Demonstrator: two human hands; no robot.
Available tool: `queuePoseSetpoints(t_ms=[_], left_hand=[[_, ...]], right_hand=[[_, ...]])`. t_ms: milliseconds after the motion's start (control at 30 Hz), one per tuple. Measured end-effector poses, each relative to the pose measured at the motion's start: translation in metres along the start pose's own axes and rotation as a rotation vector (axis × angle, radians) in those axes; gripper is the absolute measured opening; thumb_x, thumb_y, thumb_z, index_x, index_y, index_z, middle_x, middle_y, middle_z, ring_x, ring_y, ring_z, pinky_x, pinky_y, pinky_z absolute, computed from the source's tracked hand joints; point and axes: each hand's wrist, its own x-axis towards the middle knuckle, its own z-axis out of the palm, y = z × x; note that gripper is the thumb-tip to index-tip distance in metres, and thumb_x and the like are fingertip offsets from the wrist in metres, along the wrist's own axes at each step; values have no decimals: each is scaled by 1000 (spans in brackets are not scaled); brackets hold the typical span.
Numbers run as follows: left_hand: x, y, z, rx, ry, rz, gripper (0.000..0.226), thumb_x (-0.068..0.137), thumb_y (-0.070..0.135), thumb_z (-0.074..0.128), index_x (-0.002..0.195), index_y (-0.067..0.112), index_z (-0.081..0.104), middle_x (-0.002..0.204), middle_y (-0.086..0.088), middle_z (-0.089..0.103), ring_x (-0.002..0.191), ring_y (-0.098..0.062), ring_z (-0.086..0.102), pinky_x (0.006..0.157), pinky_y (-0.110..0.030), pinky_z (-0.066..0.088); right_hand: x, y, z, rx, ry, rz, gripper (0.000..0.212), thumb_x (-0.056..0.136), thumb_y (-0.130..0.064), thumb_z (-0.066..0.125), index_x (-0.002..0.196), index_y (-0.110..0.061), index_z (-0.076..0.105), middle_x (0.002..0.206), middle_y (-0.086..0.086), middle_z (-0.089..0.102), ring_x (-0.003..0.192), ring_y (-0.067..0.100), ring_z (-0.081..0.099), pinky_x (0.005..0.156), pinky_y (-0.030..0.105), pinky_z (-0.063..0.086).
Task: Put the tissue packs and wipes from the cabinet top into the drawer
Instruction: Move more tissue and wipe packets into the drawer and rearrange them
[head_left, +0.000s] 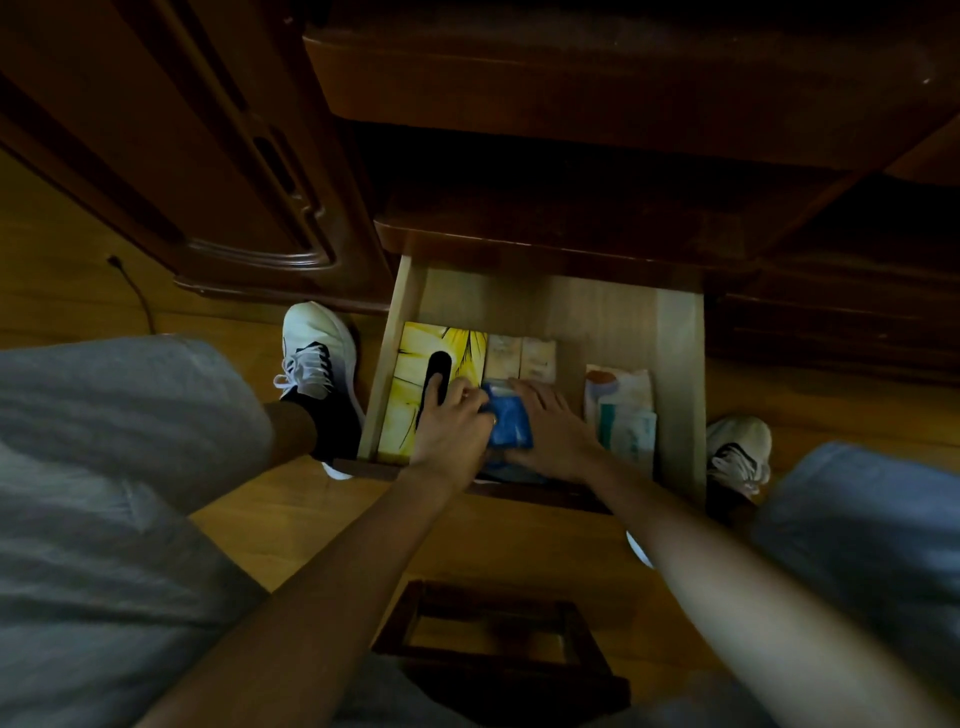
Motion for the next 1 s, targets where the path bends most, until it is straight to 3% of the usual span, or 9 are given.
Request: queuePoseSetpoints(t_ms=[100,200,367,567,667,767,833,900,1000], left_hand=[[5,-2,-3,42,-8,6,54,86,57,62,126,22,63,135,-3,53,136,-29,30,118,-59,11],[5,-1,-1,76,-24,19,54,84,58,63,127,25,64,137,-3,49,137,-31,27,118,-62,5],[12,2,-7,230,-61,62,54,82,53,70,126,22,63,136,-10,49,138,-34,29,118,-65,1],[15,1,-5,351,-75,97,46,83,45,70,123,21,67,144,-12,45,144,-36,23,117,-68,-8],[15,-1,-8,319,-70,141,50,86,56,61,121,21,69,140,-10,49,142,-34,25,117,-67,-2],[11,-10,-25,212,-65,192,49,90,56,52,117,20,71,137,-7,51,138,-28,31,117,-59,7],[8,-19,-45,142,-55,182,45,94,50,47,122,21,66,135,-6,53,132,-25,37,114,-50,22],[5,-28,-73,47,-30,133,41,95,45,48,127,25,62,133,-3,56,127,-25,45,107,-44,34],[-6,-39,-128,-45,86,87,38,96,42,49,131,30,60,135,4,56,119,-22,58,91,-39,48]], right_hand=[[3,7,-13,291,15,52,73,96,-28,63,159,-31,27,161,5,35,138,24,45,107,40,44],[4,16,-27,290,20,13,77,91,-9,69,157,-27,33,158,6,40,128,20,54,97,28,48],[6,8,-10,94,-27,-16,103,79,-18,85,160,-21,22,162,6,24,137,28,45,109,43,45],[9,-1,3,-56,25,-24,106,75,-29,88,157,-17,22,160,6,23,134,33,48,106,47,46],[7,-2,-10,17,-26,-27,103,79,-27,85,160,-17,21,163,9,25,140,31,42,110,43,41],[0,-7,-41,155,-21,-25,86,90,-22,75,160,-20,25,159,10,37,133,27,51,105,36,45],[-9,-14,-68,188,7,-12,74,94,-24,71,157,-22,32,149,8,52,124,22,59,91,24,51],[-20,-25,-96,243,19,6,59,96,-27,67,150,-25,43,134,0,62,112,13,62,74,12,45],[-46,-45,-140,245,83,6,38,98,-32,63,136,-26,57,121,-9,64,108,9,62,76,21,49]])
